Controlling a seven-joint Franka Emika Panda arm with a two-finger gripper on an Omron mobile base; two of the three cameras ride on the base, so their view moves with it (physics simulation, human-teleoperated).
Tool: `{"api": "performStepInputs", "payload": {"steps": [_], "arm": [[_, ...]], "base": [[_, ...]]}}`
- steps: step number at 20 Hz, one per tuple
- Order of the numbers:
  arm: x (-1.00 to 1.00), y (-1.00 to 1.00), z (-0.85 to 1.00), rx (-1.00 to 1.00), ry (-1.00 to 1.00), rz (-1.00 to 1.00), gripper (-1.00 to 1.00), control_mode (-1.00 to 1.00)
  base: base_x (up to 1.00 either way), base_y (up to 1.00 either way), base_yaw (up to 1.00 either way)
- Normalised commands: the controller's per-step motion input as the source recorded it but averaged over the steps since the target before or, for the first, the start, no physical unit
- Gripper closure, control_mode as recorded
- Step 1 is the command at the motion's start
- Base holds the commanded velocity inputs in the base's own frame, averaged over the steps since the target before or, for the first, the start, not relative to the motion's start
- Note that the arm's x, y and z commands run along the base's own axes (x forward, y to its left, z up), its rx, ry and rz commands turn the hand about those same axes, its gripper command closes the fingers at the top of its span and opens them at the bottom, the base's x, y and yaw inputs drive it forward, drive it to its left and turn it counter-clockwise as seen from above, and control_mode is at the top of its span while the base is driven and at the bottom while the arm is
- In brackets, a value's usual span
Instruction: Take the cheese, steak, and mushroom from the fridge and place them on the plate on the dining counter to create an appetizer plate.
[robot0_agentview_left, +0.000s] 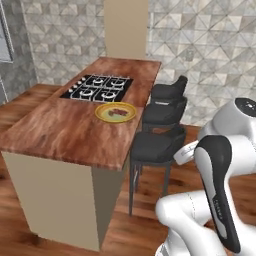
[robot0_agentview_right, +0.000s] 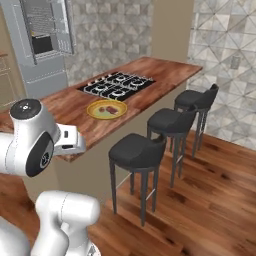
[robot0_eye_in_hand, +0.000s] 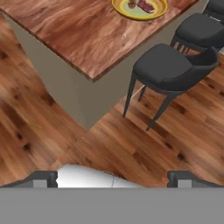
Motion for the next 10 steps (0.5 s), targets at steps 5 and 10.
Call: {"api": "performStepInputs", "payload": {"steps": [5,10], "arm": [[0.00,0.00,0.00,0.00,0.00,0.00,-1.00,1.00],[0.00,0.00,0.00,0.00,0.00,0.00,-1.00,1.00]], "base": [[-0.74,1.00,0.00],[-0.26,1.00,-0.05]]}}
